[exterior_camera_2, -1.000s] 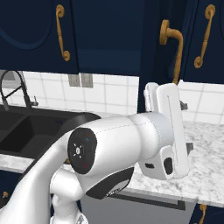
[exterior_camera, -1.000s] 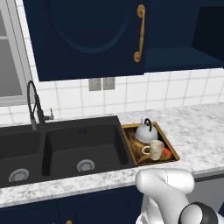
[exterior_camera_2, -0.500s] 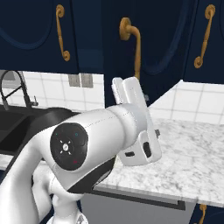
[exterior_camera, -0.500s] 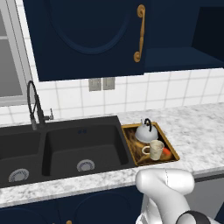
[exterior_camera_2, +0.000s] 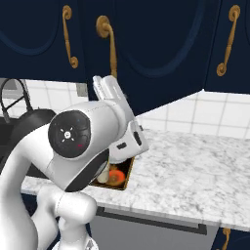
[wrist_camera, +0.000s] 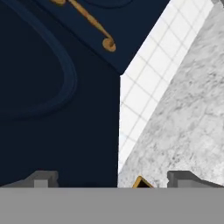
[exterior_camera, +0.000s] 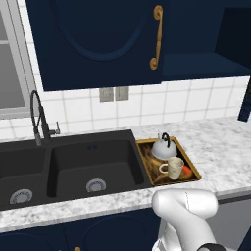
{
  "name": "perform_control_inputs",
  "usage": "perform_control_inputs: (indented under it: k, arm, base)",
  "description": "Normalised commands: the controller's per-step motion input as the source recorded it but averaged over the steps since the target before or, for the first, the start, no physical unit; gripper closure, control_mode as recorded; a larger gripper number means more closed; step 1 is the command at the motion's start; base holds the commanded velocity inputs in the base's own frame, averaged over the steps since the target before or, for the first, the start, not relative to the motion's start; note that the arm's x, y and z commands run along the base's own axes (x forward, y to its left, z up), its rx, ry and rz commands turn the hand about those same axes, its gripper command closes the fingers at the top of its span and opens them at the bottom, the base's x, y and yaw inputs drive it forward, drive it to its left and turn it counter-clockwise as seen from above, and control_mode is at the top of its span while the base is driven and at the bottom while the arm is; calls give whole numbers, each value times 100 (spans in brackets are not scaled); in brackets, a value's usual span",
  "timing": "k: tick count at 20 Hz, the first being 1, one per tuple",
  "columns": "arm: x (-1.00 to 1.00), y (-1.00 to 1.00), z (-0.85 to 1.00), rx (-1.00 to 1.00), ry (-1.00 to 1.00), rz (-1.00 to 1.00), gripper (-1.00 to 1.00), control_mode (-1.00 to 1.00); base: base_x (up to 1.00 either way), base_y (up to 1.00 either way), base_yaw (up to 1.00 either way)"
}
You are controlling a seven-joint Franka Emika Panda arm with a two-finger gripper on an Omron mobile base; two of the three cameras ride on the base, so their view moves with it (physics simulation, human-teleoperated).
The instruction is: Pick the kettle from the counter and place it on the tray. Then pick the mug from the cabinet and place it on the tray. Then close the cabinet doors.
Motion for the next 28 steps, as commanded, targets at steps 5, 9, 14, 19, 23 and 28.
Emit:
perform_control_inputs:
  k: [5,9,14,19,23,28]
  arm:
    - [93,47,-32,0,6,22,-100,-100]
    - [100,33,-29,0,0,20,-100,-100]
    - [100,37,-38,0,1,19,-100,-100]
    - [100,24,-31,0,5,12,-100,-100]
    - [97,1,-23,-1,12,0,-100,-100]
    - [78,0,-20,-6,5,-1,-100,-100]
  base:
    - [0,0,0]
    - [0,0,0]
    - [0,0,0]
    - [0,0,0]
    - [0,0,0]
    - [0,0,0]
